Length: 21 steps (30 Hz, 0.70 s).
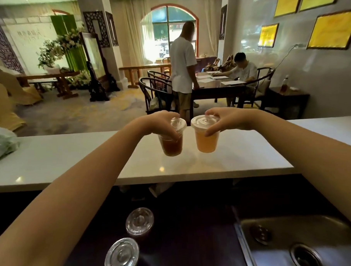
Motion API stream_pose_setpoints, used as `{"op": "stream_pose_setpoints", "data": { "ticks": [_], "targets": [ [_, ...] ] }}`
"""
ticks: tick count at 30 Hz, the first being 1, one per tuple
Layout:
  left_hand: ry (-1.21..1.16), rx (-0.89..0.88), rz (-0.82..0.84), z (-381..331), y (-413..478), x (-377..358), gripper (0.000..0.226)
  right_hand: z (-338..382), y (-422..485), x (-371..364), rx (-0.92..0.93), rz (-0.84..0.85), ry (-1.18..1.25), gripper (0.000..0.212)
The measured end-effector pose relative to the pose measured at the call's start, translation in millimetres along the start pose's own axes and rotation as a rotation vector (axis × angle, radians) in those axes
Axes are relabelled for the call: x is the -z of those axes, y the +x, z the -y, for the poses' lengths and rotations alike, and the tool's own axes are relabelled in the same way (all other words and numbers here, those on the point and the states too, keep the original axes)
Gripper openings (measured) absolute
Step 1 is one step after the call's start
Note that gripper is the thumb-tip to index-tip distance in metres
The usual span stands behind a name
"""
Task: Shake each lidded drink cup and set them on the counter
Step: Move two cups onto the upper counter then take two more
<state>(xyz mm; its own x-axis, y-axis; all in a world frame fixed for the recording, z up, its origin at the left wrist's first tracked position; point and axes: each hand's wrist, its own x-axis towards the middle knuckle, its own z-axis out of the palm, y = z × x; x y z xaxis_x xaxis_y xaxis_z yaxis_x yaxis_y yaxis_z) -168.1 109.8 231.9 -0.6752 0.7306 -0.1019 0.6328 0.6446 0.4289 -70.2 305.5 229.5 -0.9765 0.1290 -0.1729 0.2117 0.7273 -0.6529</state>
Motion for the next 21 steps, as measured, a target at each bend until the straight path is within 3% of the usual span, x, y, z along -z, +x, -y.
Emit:
{"op": "stream_pose_setpoints", "data": {
  "ticks": [11,21],
  "targets": [
    [0.138,0.099,0.008,5,73,-46,0.085,-78,64,-5,-0.109,-0.068,0.019,0.090],
    [0.176,0.113,-0.042,8,92,-60,0.085,-84,77,-17,-0.036,-0.097,-0.066,0.095]
  ]
}}
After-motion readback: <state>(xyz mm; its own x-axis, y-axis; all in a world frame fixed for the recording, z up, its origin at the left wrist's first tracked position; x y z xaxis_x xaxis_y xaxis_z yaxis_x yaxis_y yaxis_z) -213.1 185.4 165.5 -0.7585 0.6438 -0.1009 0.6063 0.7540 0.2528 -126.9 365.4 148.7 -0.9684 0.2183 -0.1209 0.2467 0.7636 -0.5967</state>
